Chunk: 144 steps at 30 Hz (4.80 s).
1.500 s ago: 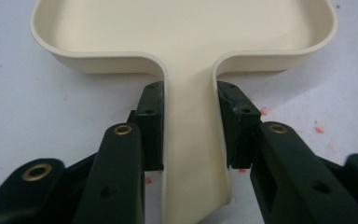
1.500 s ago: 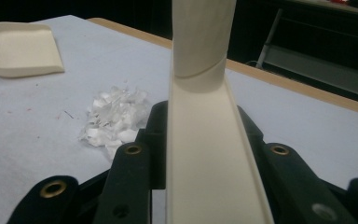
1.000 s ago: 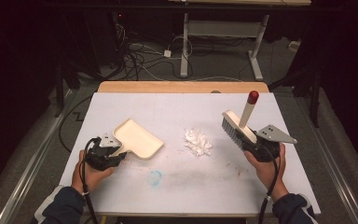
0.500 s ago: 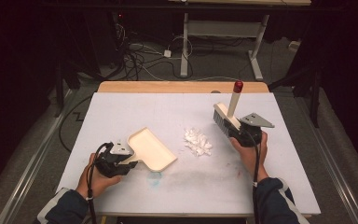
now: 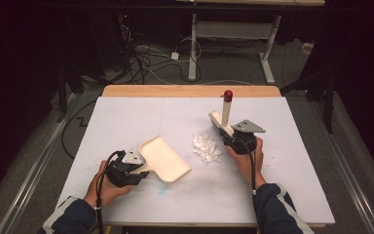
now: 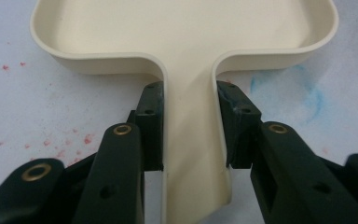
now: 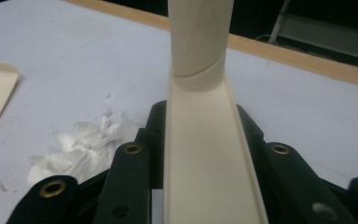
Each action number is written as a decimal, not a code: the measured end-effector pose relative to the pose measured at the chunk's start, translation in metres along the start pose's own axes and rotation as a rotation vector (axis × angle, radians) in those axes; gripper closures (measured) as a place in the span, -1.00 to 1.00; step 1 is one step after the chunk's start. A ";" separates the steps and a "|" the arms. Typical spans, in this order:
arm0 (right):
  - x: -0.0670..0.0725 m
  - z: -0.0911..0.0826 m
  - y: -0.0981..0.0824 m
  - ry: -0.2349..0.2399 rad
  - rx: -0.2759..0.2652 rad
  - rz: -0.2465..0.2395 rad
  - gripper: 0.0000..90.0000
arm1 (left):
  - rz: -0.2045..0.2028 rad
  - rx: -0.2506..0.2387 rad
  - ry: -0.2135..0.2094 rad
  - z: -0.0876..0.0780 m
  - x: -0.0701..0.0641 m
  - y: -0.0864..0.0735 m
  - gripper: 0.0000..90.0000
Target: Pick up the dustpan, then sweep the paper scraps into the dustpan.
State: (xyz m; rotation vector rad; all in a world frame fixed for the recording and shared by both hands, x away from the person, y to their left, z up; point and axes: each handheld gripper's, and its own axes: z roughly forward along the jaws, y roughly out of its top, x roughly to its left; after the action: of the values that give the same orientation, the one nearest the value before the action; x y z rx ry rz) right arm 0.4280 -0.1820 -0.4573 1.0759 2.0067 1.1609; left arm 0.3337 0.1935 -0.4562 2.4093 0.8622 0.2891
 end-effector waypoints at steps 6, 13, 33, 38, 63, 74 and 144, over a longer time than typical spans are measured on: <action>-0.005 -0.006 0.007 0.012 0.095 0.023 0.49 | 0.012 0.004 0.001 0.001 -0.002 0.000 0.42; -0.010 -0.011 0.017 0.025 0.230 -0.008 0.50 | 0.019 -0.002 0.005 0.001 -0.003 0.001 0.42; -0.011 -0.007 0.017 0.071 0.204 0.012 0.50 | 0.048 -0.001 -0.029 0.012 -0.006 0.017 0.42; -0.006 -0.006 0.016 0.066 0.190 0.006 0.50 | 0.047 0.003 -0.032 0.011 -0.006 0.018 0.42; 0.000 -0.006 0.014 0.054 0.163 -0.012 0.50 | 0.056 0.005 -0.039 0.011 -0.006 0.019 0.42; 0.001 -0.006 0.012 0.043 0.146 -0.001 0.50 | 0.057 0.007 -0.047 0.011 -0.006 0.020 0.42; 0.098 -0.034 0.024 0.249 -0.084 -0.037 0.50 | 0.055 0.033 -0.084 0.030 -0.019 0.042 0.42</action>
State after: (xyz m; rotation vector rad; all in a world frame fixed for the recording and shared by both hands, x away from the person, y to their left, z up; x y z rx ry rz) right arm 0.3602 -0.1054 -0.4283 0.8853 2.1327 1.4044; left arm 0.3518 0.1414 -0.4569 2.4598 0.7696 0.1949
